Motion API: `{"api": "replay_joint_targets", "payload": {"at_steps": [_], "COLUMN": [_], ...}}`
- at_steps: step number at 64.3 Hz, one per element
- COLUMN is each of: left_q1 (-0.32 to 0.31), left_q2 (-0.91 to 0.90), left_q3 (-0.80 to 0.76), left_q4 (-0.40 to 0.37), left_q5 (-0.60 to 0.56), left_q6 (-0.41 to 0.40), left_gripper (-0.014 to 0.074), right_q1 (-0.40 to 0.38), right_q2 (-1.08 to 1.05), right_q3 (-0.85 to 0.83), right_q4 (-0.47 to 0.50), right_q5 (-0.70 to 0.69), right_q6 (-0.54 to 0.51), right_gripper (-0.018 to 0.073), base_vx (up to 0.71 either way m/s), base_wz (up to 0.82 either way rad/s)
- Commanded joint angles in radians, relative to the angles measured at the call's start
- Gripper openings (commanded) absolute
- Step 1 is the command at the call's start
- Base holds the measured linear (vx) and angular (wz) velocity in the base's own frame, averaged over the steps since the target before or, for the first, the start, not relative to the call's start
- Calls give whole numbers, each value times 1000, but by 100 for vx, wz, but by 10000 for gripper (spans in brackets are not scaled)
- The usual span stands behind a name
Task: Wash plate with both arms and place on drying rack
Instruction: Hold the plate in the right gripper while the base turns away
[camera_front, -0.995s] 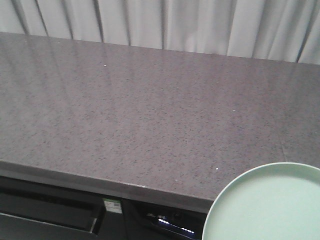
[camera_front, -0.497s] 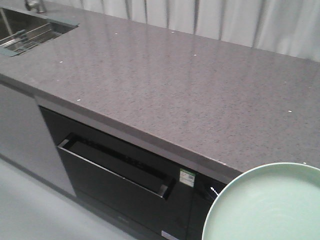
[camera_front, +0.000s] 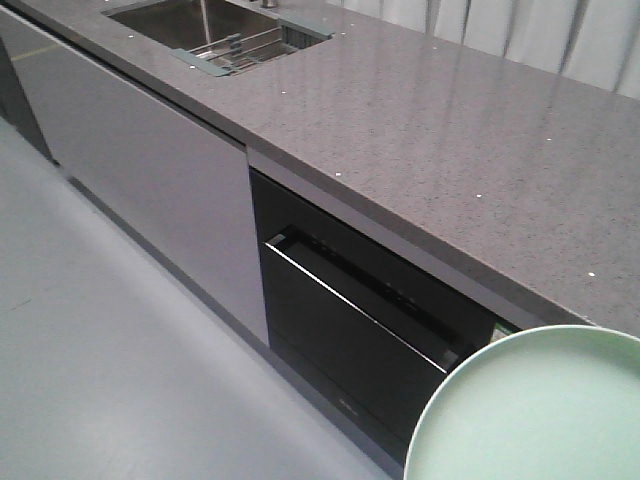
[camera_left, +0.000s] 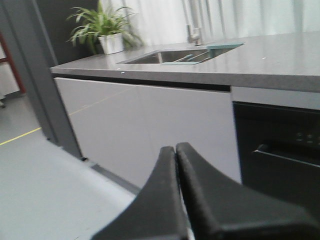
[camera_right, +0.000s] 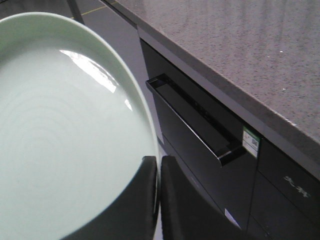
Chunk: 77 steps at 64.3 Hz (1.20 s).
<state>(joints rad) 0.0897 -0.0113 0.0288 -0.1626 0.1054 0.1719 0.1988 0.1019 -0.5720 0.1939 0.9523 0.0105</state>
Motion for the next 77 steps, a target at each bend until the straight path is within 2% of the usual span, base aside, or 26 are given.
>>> {"api": "replay_joint_targets", "payload": {"at_steps": [1, 77], "left_q1": [-7, -7], "left_q2": [-13, -13], "left_q3": [-28, -28], "left_q4": [-3, -3], "left_q5": [-76, -76], "left_q6": [-9, -9], "left_gripper": [-6, -6], "right_q1": [-6, -6], "right_q2": [21, 21], "right_q3": [-23, -23], "right_q4": [4, 4], "right_q5": [-75, -75], "right_q6": [0, 0], "right_gripper": [-1, -1], "base_vx": [-11, -6], "base_wz": [44, 37]}}
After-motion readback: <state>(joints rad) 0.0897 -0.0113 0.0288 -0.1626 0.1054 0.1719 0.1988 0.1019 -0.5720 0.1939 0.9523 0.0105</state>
